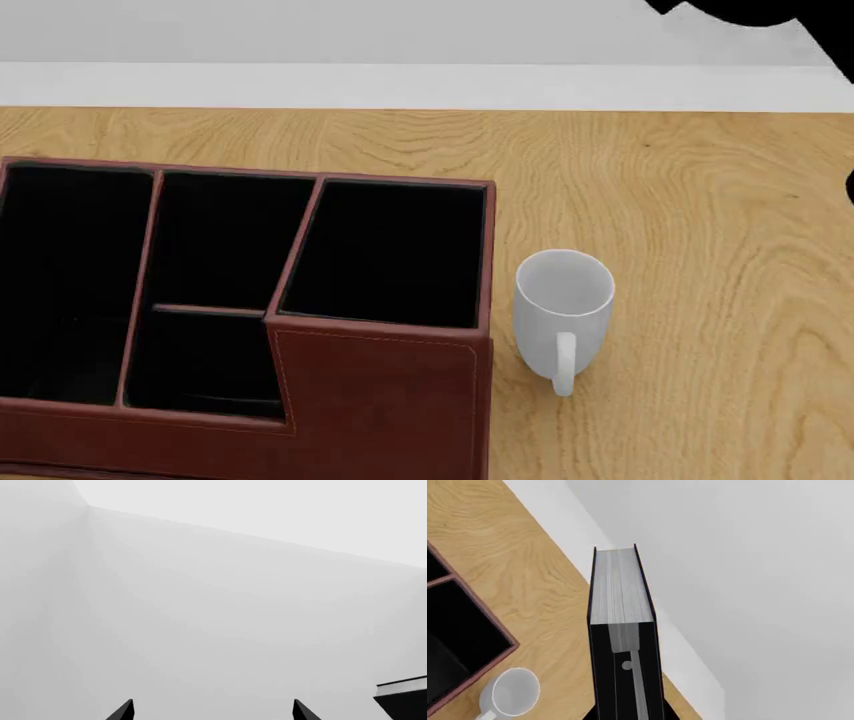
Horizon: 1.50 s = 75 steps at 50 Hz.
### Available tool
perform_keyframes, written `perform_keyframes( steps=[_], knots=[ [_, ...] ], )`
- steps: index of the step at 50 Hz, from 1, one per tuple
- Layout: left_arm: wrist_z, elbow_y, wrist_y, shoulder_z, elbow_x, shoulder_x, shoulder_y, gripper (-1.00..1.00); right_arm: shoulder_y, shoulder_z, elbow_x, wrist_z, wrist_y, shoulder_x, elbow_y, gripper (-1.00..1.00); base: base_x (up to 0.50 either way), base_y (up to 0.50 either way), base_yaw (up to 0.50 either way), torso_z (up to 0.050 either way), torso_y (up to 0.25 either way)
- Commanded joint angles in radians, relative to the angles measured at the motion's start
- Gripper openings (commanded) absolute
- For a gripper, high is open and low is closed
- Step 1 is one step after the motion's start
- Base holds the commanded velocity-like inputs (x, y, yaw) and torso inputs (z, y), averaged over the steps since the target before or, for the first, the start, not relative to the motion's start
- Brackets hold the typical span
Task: Pick up the book and place it in the right compartment of the caddy.
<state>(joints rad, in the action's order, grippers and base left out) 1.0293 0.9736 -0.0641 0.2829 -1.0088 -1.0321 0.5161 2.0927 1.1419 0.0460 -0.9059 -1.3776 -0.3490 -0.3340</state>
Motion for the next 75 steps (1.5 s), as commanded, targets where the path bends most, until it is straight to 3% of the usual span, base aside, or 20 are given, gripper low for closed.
perform_keyframes(
  steps=[1, 7, 15, 26, 47, 75],
  knots=[
    [0.009, 0.007, 0.005, -0.004, -0.003, -0.009, -0.005, 1.0, 0.054, -0.159, -0.005, 0.051, 0.001, 0.263, -0.49, -1.0, 0.0, 0.0, 0.0, 0.0, 0.0],
    [0.001, -0.004, 0.009, 0.002, 0.007, -0.003, -0.009, 1.0, 0.086, -0.138, 0.024, 0.0, 0.055, 0.34, -0.669, -1.0, 0.0, 0.0, 0.0, 0.0, 0.002],
    [-0.009, -0.015, 0.019, 0.009, 0.019, 0.007, -0.021, 1.0, 0.12, 0.21, 0.371, -0.069, 0.1, 0.349, -0.704, -1.0, 0.0, 0.0, 0.0, 0.0, 0.001],
    [-0.023, -0.031, 0.044, 0.009, 0.041, 0.012, -0.06, 1.0, 0.076, 0.418, 0.35, -0.224, 0.163, 0.349, -0.657, -1.0, 0.0, 0.0, 0.0, 0.0, 0.002],
    [-0.038, -0.059, 0.095, -0.004, 0.077, 0.015, -0.142, 1.0, -0.047, 0.415, 0.122, -0.307, 0.208, 0.349, -0.616, -1.0, 0.0, 0.0, 0.0, 0.0, 0.001],
    [-0.07, -0.108, 0.132, 0.002, 0.11, 0.049, -0.179, 1.0, -0.112, 0.402, 0.166, -0.213, 0.295, 0.349, -0.548, -1.0, 0.0, 0.0, 0.0, 0.0, 0.002]
  ],
)
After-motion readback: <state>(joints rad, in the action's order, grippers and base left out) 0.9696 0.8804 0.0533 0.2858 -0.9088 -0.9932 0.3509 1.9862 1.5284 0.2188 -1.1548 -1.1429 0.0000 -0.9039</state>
